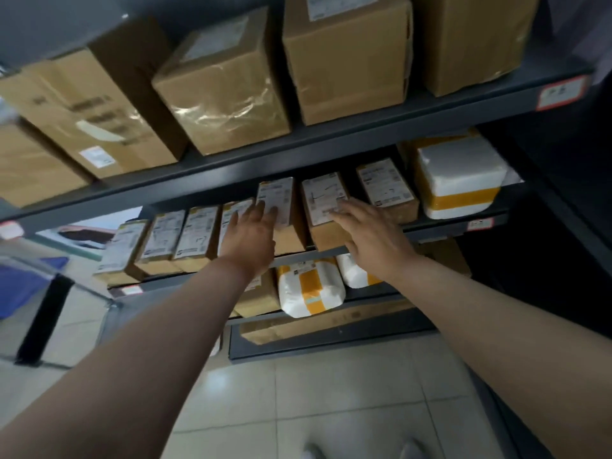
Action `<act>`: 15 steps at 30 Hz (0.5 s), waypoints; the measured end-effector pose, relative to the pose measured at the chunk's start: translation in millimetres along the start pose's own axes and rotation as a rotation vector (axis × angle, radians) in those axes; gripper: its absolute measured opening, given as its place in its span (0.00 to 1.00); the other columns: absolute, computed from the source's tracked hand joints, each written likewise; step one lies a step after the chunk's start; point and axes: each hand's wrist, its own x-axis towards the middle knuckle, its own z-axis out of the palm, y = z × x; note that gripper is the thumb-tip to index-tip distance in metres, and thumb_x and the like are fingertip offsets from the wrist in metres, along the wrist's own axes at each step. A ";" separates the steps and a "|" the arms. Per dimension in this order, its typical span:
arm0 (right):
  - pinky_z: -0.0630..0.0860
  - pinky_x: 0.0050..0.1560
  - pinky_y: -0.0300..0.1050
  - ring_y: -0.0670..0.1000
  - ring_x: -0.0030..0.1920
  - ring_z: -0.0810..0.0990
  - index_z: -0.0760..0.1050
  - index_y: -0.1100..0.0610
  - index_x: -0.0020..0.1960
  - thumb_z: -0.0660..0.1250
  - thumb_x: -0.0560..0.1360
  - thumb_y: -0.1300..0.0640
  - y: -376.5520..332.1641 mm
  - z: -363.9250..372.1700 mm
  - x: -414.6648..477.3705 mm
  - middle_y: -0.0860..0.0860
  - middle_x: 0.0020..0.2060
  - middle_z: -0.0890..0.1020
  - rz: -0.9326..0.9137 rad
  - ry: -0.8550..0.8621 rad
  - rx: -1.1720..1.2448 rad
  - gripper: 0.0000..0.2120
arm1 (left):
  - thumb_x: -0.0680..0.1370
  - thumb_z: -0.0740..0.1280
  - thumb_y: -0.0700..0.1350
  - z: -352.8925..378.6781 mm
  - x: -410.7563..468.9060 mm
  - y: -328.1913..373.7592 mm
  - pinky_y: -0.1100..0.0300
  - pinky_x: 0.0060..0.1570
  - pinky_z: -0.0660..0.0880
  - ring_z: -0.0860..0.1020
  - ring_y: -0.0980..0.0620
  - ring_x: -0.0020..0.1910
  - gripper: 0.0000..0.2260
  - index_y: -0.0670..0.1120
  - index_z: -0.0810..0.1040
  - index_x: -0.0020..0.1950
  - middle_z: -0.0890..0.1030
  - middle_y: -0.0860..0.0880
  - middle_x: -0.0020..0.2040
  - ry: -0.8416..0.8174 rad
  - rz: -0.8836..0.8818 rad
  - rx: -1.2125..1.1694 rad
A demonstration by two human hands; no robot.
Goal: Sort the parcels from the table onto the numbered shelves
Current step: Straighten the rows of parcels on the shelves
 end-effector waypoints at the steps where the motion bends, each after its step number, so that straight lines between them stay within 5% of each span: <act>1: 0.61 0.71 0.58 0.56 0.75 0.60 0.66 0.54 0.73 0.68 0.73 0.63 -5.8 4.5 6.7 0.54 0.74 0.65 -0.010 -0.022 -0.019 0.29 | 0.79 0.65 0.45 3.2 -1.4 -8.9 0.45 0.76 0.48 0.52 0.46 0.78 0.33 0.52 0.51 0.80 0.54 0.45 0.80 -0.016 -0.001 0.009; 7: 0.43 0.75 0.49 0.54 0.78 0.46 0.50 0.53 0.79 0.59 0.79 0.65 -22.8 28.8 30.2 0.54 0.78 0.50 0.064 -0.124 -0.076 0.33 | 0.79 0.61 0.38 19.8 0.3 -22.5 0.45 0.76 0.49 0.56 0.45 0.78 0.37 0.57 0.44 0.80 0.51 0.44 0.80 -0.071 0.033 -0.052; 15: 0.46 0.76 0.54 0.54 0.78 0.48 0.53 0.53 0.78 0.66 0.73 0.65 -37.2 26.0 49.5 0.54 0.78 0.54 0.149 -0.103 -0.060 0.38 | 0.78 0.64 0.38 29.5 2.2 -24.2 0.47 0.76 0.50 0.52 0.43 0.78 0.39 0.52 0.43 0.80 0.53 0.42 0.79 -0.004 -0.001 -0.162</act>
